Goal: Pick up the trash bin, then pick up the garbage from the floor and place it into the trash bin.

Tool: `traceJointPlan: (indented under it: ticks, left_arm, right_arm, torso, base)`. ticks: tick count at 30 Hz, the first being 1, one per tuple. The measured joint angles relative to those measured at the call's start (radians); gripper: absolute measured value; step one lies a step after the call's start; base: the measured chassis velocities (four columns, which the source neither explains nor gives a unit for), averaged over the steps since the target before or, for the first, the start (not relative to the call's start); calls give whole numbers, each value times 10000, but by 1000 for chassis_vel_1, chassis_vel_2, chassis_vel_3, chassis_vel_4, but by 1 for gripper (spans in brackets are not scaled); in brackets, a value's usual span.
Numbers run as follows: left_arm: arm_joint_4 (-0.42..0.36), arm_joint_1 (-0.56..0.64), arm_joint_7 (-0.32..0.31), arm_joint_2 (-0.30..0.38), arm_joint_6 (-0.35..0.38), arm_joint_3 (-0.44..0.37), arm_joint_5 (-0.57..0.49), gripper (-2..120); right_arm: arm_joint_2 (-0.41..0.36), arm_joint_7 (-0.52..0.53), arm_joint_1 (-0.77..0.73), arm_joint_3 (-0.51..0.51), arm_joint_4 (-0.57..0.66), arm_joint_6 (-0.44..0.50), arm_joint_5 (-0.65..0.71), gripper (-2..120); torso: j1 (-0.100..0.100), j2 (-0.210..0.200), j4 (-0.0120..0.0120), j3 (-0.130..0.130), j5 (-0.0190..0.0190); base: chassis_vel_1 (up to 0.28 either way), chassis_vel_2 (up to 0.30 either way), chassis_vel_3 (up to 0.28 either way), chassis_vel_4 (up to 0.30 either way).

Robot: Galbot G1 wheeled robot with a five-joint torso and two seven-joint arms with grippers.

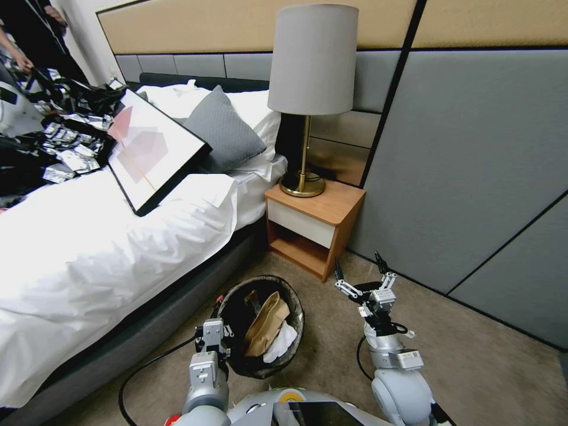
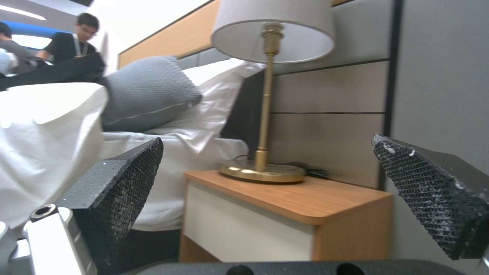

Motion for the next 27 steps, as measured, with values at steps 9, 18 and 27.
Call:
traceJointPlan:
  ticks: [9,18,27]
  left_arm:
    - [-87,-67,-330,71,536,-184,-574,1]
    - [-88,-132,-418,76,537,-347,-635,1]
    - [-88,-107,-439,54,509,-307,-634,1]
  right_arm:
    - [47,-28,159,-135,-83,-27,-52,100]
    - [48,-35,140,-190,-130,-24,-108,100]
    - [11,-52,167,-268,-139,-51,-134,100]
  torso:
    - [0,0,2,0,0]
    - [0,0,1,0,0]
    - [0,0,0,0,1]
  base:
    - [91,94,92,76]
    - [119,117,112,118]
    - [121,124,135,134]
